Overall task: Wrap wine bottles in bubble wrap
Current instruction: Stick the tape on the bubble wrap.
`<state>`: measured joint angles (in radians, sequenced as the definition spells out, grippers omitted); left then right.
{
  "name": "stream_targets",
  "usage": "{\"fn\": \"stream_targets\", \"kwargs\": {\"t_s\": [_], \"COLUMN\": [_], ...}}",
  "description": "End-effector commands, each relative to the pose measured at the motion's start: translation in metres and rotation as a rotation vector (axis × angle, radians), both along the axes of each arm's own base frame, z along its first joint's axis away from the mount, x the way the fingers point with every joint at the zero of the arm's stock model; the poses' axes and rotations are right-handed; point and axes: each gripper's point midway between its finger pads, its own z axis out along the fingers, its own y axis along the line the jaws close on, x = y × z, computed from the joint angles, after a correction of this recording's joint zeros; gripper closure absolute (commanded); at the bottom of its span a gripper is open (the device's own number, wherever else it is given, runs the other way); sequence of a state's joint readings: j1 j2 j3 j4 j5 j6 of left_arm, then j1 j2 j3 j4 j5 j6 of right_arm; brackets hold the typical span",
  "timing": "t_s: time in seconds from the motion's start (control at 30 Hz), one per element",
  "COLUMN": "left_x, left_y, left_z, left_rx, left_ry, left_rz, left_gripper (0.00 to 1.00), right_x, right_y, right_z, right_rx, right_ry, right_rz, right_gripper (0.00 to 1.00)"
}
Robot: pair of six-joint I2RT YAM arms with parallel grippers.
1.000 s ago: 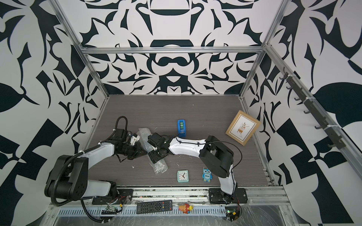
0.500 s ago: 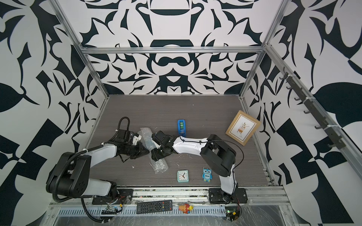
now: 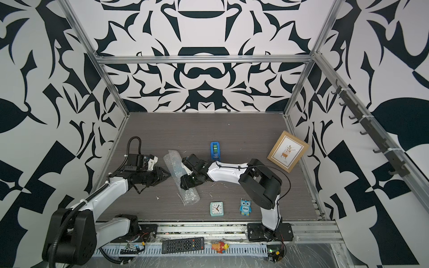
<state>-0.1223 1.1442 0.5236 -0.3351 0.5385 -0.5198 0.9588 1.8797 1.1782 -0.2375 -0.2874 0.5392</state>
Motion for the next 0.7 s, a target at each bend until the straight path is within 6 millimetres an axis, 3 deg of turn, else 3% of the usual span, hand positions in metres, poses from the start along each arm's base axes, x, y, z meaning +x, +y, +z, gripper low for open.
{"fn": "stream_targets", "kwargs": {"t_s": [0.0, 0.1, 0.23, 0.37, 0.67], "left_x": [-0.009, -0.012, -0.012, 0.002, 0.044], "left_y": [-0.002, -0.017, -0.042, -0.05, -0.069], "left_z": [0.0, -0.008, -0.023, -0.032, -0.029], "left_rx": [-0.023, -0.069, -0.091, -0.107, -0.14], "left_ry": [0.043, 0.065, 0.08, 0.083, 0.034], "left_rz": [0.0, -0.017, -0.045, -0.047, -0.102], "left_gripper": [0.76, 0.86, 0.87, 0.87, 0.87], "right_x": [0.005, 0.005, 0.004, 0.001, 0.01], "right_y": [-0.025, -0.024, -0.024, -0.022, -0.009], "right_z": [-0.014, -0.014, -0.014, -0.01, -0.001], "right_rx": [-0.087, -0.076, -0.056, -0.009, 0.052], "right_ry": [0.004, 0.012, 0.03, 0.043, 0.025], "right_rz": [-0.063, -0.076, -0.108, -0.151, -0.228], "right_gripper": [0.42, 0.42, 0.42, 0.42, 0.39]}}
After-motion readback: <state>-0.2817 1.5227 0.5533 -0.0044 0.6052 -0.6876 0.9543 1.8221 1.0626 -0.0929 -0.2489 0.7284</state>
